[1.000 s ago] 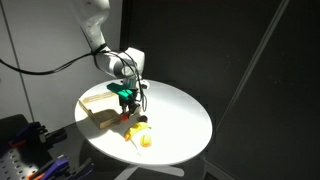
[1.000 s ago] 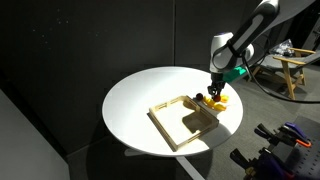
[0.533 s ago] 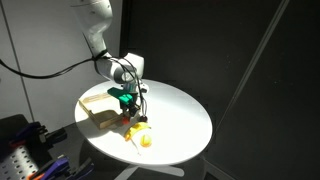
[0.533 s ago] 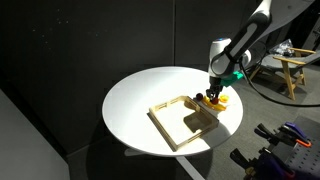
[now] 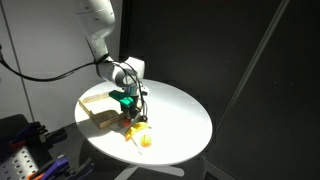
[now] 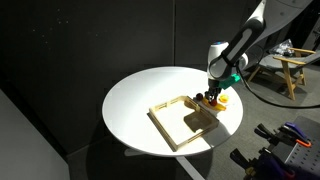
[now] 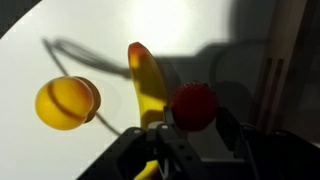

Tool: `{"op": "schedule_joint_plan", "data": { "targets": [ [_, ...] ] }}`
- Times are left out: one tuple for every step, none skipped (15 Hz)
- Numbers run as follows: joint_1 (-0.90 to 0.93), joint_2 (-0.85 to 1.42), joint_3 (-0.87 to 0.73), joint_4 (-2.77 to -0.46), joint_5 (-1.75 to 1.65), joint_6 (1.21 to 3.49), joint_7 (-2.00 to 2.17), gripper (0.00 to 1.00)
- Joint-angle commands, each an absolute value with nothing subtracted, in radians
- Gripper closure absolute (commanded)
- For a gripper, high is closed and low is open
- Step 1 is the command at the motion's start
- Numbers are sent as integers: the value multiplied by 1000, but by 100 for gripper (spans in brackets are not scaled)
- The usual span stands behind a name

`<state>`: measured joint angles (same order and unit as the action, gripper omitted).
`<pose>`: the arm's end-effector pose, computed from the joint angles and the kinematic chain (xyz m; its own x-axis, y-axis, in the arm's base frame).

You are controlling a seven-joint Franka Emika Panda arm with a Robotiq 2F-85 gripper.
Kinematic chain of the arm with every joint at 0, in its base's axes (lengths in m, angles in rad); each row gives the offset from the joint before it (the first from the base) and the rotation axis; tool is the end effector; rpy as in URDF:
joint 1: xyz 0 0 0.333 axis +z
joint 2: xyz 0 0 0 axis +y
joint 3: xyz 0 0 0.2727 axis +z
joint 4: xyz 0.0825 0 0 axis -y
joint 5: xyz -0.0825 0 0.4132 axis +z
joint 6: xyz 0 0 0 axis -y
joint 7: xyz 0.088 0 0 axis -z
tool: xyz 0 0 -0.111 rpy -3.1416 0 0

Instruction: Put the strawberry on the table.

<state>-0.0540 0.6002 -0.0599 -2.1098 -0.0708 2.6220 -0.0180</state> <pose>0.5442 -0.0645 0.0529 0.9955 -0.0266 -0.0911 -0.0210 -0.9979 0.0617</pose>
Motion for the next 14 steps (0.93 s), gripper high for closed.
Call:
{"op": "schedule_joint_plan", "data": {
  "targets": [
    [-68,621,-53,-2079,-56,2625,-33,77],
    [-69,623,-52,-2077,-56,2625,-34,77],
    [-70,625,-53,-2075,-57,2626,-34,77],
    [-70,627,-52,-2072,-57,2625,-35,77],
    [-71,629,-52,-2070,-56,2624,-35,77],
    [-72,631,-52,-2067,-56,2623,-37,77],
    [-72,632,-52,-2066,-56,2623,-37,77],
    [-73,633,-52,-2064,-56,2622,-38,77],
    [-74,634,-52,-2063,-57,2621,-39,77],
    [-75,634,-52,-2062,-57,2620,-41,77],
    [-76,634,-53,-2062,-58,2620,-42,77],
    [-77,633,-53,-2062,-58,2620,-43,77],
    [-78,633,-53,-2063,-58,2620,-44,77],
    [-79,633,-53,-2063,-59,2620,-44,77]
  ]
}}
